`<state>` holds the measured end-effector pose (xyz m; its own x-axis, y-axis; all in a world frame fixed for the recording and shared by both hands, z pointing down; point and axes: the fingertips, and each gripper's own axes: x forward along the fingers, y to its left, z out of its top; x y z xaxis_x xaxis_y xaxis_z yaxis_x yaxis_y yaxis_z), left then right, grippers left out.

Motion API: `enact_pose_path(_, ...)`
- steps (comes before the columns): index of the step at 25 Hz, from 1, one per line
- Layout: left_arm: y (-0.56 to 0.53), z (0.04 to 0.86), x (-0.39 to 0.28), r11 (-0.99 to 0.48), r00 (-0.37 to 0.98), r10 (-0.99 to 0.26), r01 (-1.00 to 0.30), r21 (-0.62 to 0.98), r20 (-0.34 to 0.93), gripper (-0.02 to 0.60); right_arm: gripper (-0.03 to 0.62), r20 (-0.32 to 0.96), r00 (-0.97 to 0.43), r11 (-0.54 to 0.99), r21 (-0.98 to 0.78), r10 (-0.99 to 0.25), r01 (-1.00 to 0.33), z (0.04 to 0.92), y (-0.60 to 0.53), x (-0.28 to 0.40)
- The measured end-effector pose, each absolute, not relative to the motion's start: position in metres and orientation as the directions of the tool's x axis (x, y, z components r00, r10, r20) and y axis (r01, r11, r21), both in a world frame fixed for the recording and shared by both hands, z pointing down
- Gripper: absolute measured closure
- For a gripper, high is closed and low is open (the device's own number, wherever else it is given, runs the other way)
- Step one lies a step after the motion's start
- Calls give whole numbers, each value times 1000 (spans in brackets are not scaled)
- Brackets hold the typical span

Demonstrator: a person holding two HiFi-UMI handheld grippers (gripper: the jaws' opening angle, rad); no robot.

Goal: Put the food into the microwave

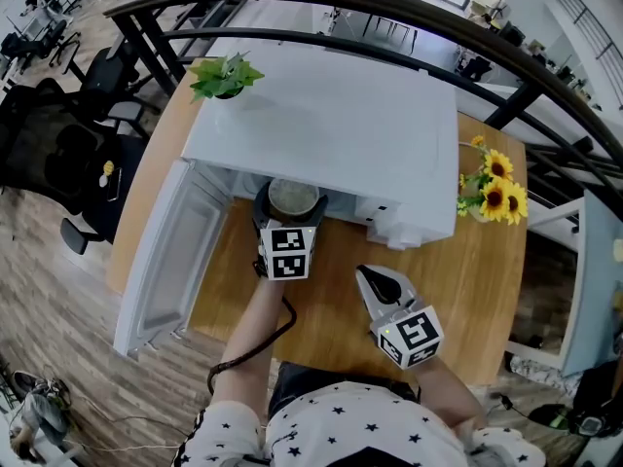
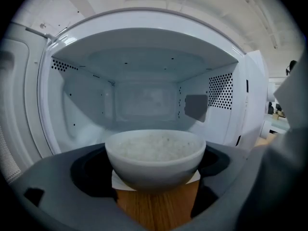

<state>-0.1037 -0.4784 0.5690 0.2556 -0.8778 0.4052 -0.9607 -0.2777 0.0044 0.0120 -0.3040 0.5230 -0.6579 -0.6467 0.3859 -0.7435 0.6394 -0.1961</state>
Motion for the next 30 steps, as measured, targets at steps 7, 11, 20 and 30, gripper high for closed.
enact_pose_path(7, -488, 576, -103, -275, 250, -871, -961, 2, 424, 75, 588, 390, -656, 638, -197, -646, -745, 524, -305, 12)
enact_pose_path(11, -497, 577, -102, -276, 243, -870, -961, -15, 429, 75, 588, 392, -654, 636, -197, -647, -747, 525, -307, 14)
enact_pose_path(20, -508, 584, -102, -274, 221, -849, -961, -43, 479, 75, 589, 393, -661, 640, -205, -640, -741, 527, -305, 12)
enact_pose_path(30, -512, 588, -102, -279, 223, -805, -960, -18, 549, 75, 589, 382, -665, 643, -206, -641, -738, 524, -303, 7)
